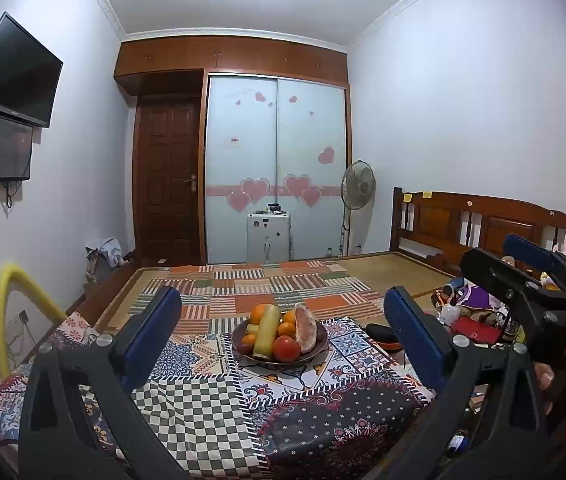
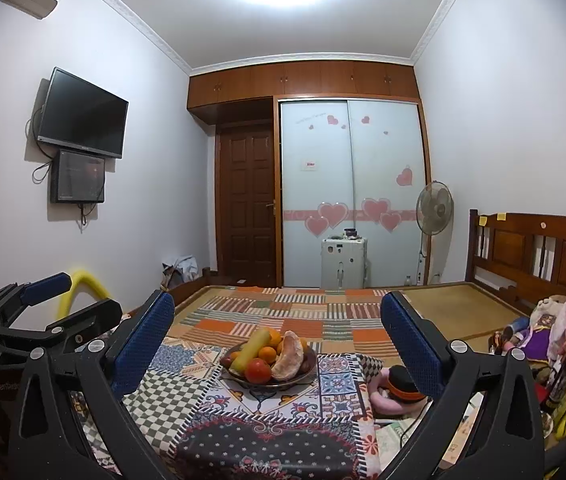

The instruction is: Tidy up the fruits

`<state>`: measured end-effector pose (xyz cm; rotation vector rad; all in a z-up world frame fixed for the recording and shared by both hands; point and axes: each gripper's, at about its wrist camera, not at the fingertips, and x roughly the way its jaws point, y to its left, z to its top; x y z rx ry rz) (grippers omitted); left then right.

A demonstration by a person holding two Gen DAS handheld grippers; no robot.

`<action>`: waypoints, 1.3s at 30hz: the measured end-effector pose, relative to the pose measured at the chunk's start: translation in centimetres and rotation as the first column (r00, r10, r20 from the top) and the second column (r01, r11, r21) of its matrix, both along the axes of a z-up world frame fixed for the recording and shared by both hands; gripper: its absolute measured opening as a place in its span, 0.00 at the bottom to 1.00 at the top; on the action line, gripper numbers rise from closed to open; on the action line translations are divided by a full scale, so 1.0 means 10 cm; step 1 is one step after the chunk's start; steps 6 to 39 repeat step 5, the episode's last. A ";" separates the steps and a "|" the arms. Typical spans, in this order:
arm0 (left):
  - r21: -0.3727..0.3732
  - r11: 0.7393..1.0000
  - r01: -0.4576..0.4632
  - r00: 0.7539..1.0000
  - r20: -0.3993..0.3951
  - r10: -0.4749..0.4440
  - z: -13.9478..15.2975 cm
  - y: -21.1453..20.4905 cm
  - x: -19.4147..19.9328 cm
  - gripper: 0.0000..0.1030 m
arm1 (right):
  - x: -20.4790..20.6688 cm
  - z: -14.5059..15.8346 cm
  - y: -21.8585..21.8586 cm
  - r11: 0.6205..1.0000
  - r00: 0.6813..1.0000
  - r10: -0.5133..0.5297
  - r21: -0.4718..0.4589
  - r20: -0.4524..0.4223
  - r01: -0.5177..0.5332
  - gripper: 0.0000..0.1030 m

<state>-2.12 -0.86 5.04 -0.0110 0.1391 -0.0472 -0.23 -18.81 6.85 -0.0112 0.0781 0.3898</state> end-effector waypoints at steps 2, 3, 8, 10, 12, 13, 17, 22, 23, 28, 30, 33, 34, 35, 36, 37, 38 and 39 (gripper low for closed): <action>0.000 1.000 0.000 1.000 -0.003 0.000 -0.01 0.00 0.01 1.00 | 0.01 -0.01 0.00 1.000 1.000 0.001 -0.001 -0.002 -0.001 1.00; -0.001 1.000 0.000 1.000 -0.004 0.000 -0.01 0.01 0.02 1.00 | 0.01 -0.01 0.01 1.000 1.000 0.000 -0.001 -0.002 0.000 1.00; -0.004 1.000 0.002 1.000 -0.008 -0.002 -0.02 0.01 0.03 1.00 | 0.01 -0.02 0.01 1.000 1.000 0.001 -0.003 -0.005 -0.001 1.00; -0.004 1.000 0.002 1.000 -0.008 -0.002 -0.02 0.01 0.03 1.00 | 0.01 -0.02 0.01 1.000 1.000 0.001 -0.003 -0.005 -0.001 1.00; -0.004 1.000 0.002 1.000 -0.008 -0.002 -0.02 0.01 0.03 1.00 | 0.01 -0.02 0.01 1.000 1.000 0.001 -0.003 -0.005 -0.001 1.00; -0.004 1.000 0.002 1.000 -0.008 -0.002 -0.02 0.01 0.03 1.00 | 0.01 -0.02 0.01 1.000 1.000 0.001 -0.003 -0.005 -0.001 1.00; -0.004 1.000 0.002 1.000 -0.008 -0.002 -0.02 0.01 0.03 1.00 | 0.01 -0.02 0.01 1.000 1.000 0.001 -0.003 -0.005 -0.001 1.00; -0.004 1.000 0.002 1.000 -0.008 -0.002 -0.02 0.01 0.03 1.00 | 0.01 -0.02 0.01 1.000 1.000 0.001 -0.003 -0.005 -0.001 1.00; -0.004 1.000 0.002 1.000 -0.008 -0.002 -0.02 0.01 0.03 1.00 | 0.01 -0.02 0.01 1.000 1.000 0.001 -0.003 -0.005 -0.001 1.00; -0.004 1.000 0.002 1.000 -0.008 -0.002 -0.02 0.01 0.03 1.00 | 0.01 -0.02 0.01 1.000 1.000 0.001 -0.003 -0.005 -0.001 1.00; -0.004 1.000 0.002 1.000 -0.008 -0.002 -0.02 0.01 0.03 1.00 | 0.01 -0.02 0.01 1.000 1.000 0.001 -0.003 -0.005 -0.001 1.00; -0.004 1.000 0.002 1.000 -0.008 -0.002 -0.02 0.01 0.03 1.00 | 0.01 -0.02 0.01 1.000 1.000 0.001 -0.003 -0.005 -0.001 1.00; -0.004 1.000 0.002 1.000 -0.008 -0.002 -0.02 0.01 0.03 1.00 | 0.01 -0.02 0.01 1.000 1.000 0.001 -0.003 -0.005 -0.001 1.00; -0.004 1.000 0.002 1.000 -0.008 -0.002 -0.02 0.01 0.03 1.00 | 0.01 -0.02 0.01 1.000 1.000 0.001 -0.003 -0.005 -0.001 1.00; -0.004 1.000 0.002 1.000 -0.008 -0.002 -0.02 0.01 0.03 1.00 | 0.01 -0.02 0.01 1.000 1.000 0.001 -0.003 -0.005 -0.001 1.00; -0.004 1.000 0.002 1.000 -0.008 -0.002 -0.02 0.01 0.03 1.00 | 0.01 -0.02 0.01 1.000 1.000 0.001 -0.003 -0.005 -0.001 1.00; -0.004 1.000 0.002 1.000 -0.008 -0.002 -0.02 0.01 0.03 1.00 | 0.01 -0.02 0.01 1.000 1.000 0.001 -0.003 -0.005 -0.001 1.00; -0.004 1.000 0.002 1.000 -0.008 -0.002 -0.02 0.01 0.03 1.00 | 0.01 -0.02 0.01 1.000 1.000 0.001 -0.003 -0.005 -0.001 1.00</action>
